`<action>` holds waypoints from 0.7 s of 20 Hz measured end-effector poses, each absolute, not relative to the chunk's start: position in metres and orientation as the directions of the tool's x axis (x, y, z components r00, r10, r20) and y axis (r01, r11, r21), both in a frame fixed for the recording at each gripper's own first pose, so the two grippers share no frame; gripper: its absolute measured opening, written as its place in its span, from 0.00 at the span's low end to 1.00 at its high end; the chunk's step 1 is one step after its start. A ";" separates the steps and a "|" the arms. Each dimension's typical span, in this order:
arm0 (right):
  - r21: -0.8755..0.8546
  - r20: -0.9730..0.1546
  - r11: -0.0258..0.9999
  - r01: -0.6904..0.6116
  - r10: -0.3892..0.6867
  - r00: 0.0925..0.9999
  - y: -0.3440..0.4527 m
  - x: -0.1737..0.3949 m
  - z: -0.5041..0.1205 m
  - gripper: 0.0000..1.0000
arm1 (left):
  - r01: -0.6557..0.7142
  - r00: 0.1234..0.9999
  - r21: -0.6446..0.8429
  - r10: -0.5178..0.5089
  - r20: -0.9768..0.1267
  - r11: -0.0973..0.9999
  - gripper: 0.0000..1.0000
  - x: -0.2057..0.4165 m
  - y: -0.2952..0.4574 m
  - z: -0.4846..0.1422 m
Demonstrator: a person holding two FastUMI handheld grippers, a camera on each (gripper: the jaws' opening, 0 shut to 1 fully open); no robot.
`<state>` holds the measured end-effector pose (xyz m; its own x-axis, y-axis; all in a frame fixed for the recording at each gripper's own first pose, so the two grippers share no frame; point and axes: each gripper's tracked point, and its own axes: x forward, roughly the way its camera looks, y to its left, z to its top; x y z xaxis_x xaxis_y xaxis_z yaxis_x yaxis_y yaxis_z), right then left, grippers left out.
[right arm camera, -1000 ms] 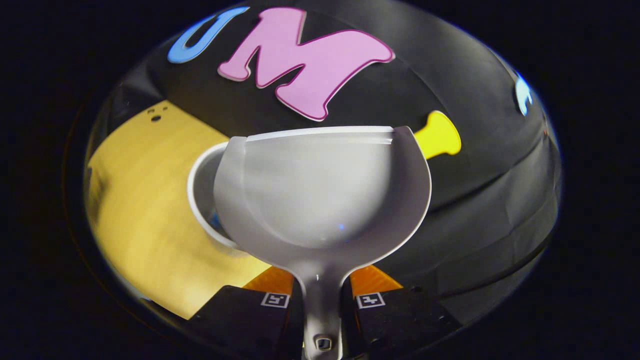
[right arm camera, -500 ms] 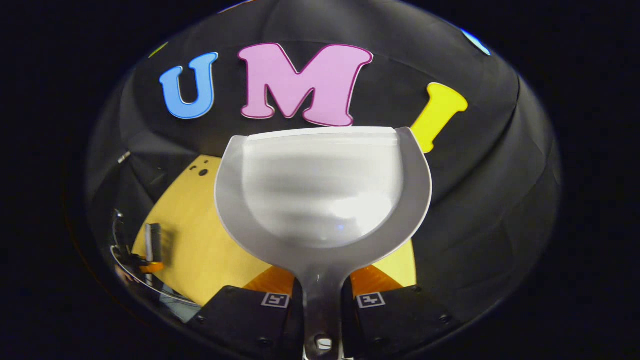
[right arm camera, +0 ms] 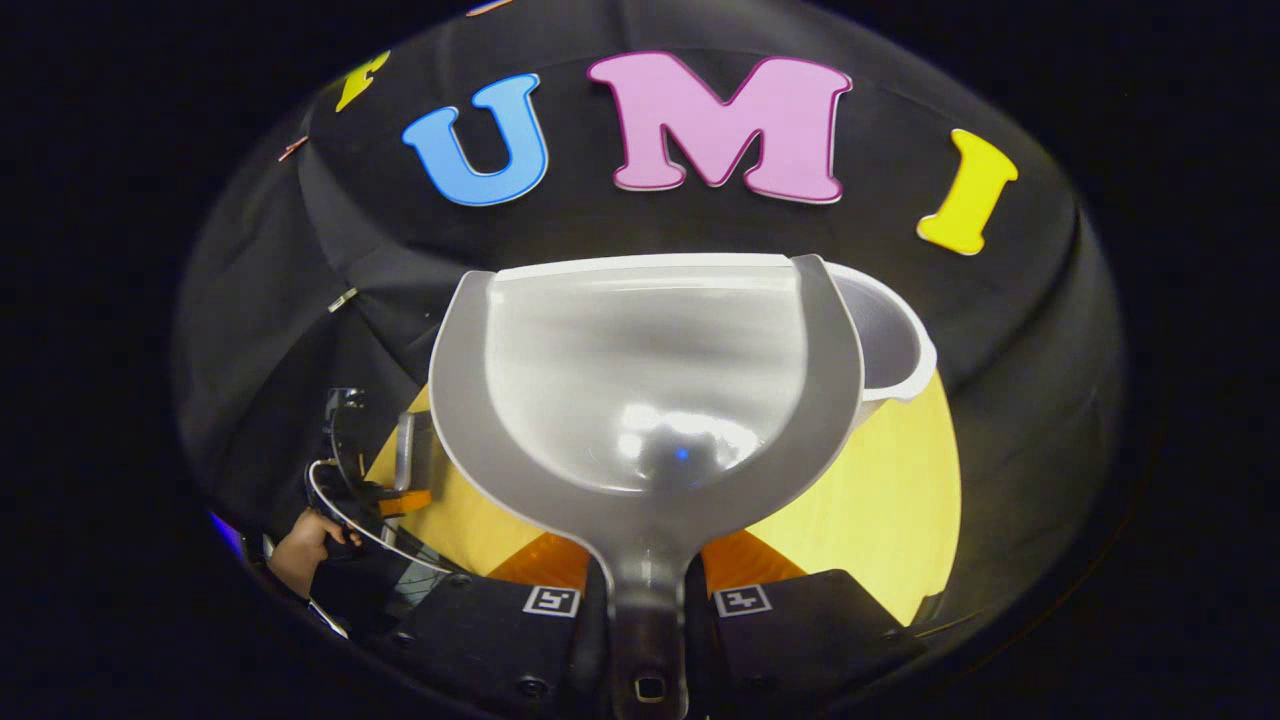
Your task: Pick up the small broom and dustpan from the desktop, sweep the trash into the dustpan with the broom, and then empty the trash into the garbage bin.
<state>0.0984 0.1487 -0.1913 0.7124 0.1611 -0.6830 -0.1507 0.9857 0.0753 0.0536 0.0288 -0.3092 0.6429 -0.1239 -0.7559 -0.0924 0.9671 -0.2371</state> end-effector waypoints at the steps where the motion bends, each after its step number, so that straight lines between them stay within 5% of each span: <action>1: 0.086 -0.695 0.983 -0.162 0.176 0.697 0.159 0.095 -0.202 0.34 | -0.094 0.639 -0.233 -0.121 -0.759 0.968 0.25 0.053 0.030 -0.311; 6: 0.120 -0.769 0.973 -0.196 0.216 0.601 0.202 0.089 -0.270 0.33 | -0.081 0.613 -0.202 -0.111 -0.782 0.976 0.25 0.054 0.029 -0.321; 14: 0.176 -0.865 0.982 -0.068 0.187 0.466 0.219 0.101 -0.392 0.34 | -0.003 0.579 -0.097 -0.077 -0.812 0.995 0.25 0.078 0.028 -0.319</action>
<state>0.1009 0.2195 -0.3918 0.4656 0.1874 -0.8649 -0.0679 0.9820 0.1762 0.0775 0.0280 -0.3193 0.5789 -0.0774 -0.8117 -0.0032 0.9953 -0.0972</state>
